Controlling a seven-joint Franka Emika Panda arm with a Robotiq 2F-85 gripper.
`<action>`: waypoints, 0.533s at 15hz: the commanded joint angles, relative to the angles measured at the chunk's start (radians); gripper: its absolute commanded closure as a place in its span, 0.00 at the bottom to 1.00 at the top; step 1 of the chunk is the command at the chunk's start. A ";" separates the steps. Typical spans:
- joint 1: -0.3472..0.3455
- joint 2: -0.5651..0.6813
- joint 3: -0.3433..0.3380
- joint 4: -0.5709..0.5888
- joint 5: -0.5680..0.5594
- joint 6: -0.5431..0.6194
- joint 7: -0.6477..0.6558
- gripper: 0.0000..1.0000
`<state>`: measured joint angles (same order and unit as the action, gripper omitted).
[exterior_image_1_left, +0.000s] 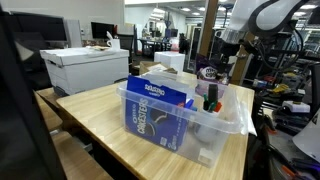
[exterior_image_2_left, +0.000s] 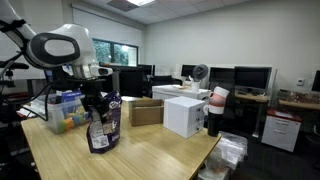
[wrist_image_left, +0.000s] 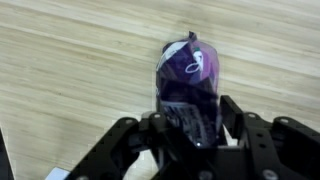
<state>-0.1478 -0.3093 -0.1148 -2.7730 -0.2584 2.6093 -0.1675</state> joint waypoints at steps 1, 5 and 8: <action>0.032 -0.066 0.020 0.010 0.060 -0.085 0.025 0.13; 0.104 -0.134 0.050 0.092 0.162 -0.218 0.032 0.00; 0.167 -0.164 0.103 0.207 0.202 -0.319 0.068 0.00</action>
<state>-0.0172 -0.4461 -0.0448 -2.6267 -0.0993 2.3625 -0.1289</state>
